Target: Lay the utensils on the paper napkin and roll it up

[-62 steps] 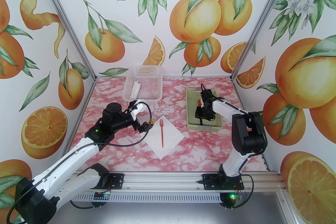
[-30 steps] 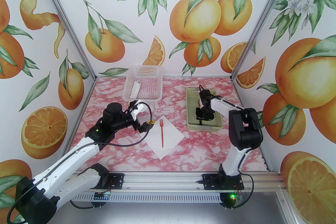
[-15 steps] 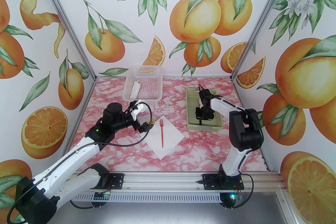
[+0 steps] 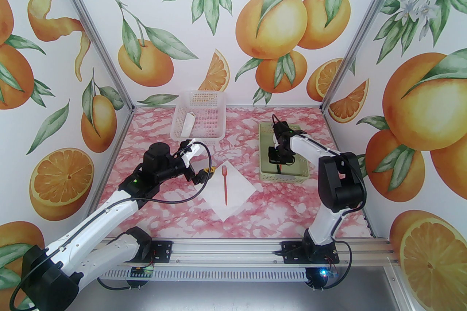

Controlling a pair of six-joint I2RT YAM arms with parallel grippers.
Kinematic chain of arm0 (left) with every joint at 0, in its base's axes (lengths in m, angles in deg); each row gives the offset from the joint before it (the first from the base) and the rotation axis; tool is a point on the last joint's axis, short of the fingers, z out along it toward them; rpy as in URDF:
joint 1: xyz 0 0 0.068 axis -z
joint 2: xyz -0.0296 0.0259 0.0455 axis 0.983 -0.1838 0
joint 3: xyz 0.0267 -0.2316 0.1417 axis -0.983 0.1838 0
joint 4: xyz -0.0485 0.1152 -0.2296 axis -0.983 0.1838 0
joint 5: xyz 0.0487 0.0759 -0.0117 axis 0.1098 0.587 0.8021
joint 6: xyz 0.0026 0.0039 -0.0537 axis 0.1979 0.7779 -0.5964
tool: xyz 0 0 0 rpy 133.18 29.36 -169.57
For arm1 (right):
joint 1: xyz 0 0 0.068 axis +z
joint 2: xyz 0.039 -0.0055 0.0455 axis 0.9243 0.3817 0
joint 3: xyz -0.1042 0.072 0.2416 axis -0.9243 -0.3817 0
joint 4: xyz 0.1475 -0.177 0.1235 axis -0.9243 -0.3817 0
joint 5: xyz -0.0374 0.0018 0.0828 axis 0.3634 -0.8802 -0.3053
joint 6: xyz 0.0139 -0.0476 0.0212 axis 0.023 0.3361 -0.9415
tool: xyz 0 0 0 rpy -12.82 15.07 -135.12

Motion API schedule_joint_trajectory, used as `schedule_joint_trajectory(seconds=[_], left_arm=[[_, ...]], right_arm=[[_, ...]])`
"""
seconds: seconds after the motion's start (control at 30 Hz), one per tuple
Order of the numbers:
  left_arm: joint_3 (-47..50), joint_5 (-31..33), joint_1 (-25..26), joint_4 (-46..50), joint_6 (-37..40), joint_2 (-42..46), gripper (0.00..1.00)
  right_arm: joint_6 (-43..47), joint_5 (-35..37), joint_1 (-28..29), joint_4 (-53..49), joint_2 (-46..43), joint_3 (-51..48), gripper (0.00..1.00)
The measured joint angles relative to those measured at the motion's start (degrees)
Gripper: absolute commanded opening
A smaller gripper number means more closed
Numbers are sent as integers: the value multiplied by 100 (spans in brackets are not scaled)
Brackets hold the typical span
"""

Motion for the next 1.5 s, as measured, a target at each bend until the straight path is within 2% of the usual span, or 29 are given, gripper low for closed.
schedule_joint_trajectory(seconds=[0.27,0.47,0.93,1.17,1.5], left_arm=[[0,-2,-2,0,-2,0,100],[0,0,-2,0,-2,-4,100],[0,2,-2,0,-2,-31,100],[0,0,-2,0,-2,-31,100],[0,0,0,4,-2,-31,100]], right_arm=[[39,280,7,-149,-59,-2,29],[94,367,7,-216,-68,-48,30],[98,369,7,-295,144,-160,30],[138,321,7,-289,304,-181,23],[225,170,-4,-385,422,-61,23]])
